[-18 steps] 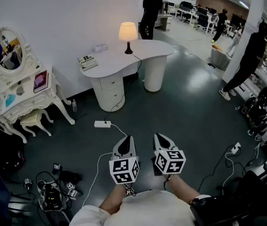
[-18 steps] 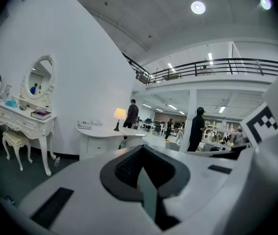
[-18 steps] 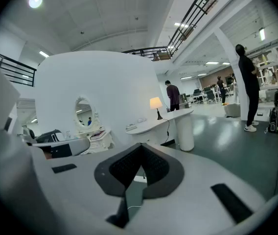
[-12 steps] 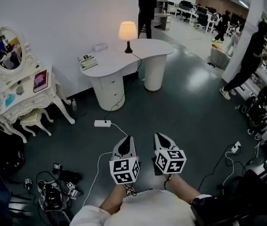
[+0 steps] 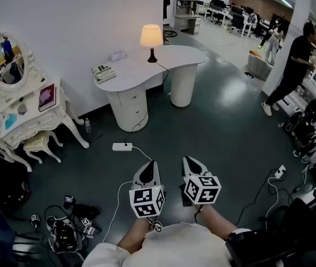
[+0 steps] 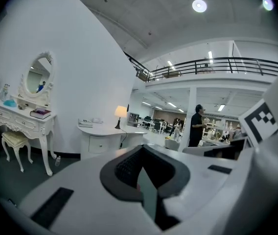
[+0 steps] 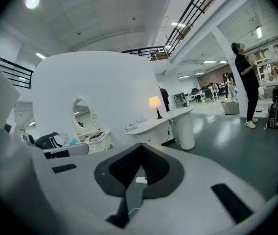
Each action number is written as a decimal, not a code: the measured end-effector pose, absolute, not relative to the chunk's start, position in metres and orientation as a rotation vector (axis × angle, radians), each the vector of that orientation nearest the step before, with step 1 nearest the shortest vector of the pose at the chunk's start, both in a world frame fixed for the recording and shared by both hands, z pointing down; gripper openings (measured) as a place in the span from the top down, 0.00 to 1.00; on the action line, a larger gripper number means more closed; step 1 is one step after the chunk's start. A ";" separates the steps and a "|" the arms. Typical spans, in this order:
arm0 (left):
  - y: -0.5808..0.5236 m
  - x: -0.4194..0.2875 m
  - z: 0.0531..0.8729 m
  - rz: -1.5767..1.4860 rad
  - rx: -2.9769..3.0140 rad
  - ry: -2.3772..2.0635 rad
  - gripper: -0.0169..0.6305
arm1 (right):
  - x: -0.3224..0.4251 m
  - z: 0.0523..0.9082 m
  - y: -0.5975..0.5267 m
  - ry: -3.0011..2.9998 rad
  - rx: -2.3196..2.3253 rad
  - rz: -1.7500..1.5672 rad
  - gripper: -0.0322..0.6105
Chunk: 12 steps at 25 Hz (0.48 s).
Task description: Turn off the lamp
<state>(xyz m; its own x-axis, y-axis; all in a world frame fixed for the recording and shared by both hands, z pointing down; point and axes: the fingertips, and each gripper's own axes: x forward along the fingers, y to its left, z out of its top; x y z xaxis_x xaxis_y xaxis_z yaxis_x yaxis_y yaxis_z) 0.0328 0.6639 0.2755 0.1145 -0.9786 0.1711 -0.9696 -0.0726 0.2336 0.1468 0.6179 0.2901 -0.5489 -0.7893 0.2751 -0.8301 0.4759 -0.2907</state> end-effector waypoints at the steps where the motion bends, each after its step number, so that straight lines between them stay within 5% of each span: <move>1: 0.662 0.029 0.276 -0.039 2.113 -1.911 0.96 | 0.143 0.290 0.616 -2.607 1.442 0.606 0.95; 12: 0.640 -0.003 0.294 0.004 2.150 -1.830 0.96 | 0.124 0.305 0.599 -2.547 1.540 0.694 0.95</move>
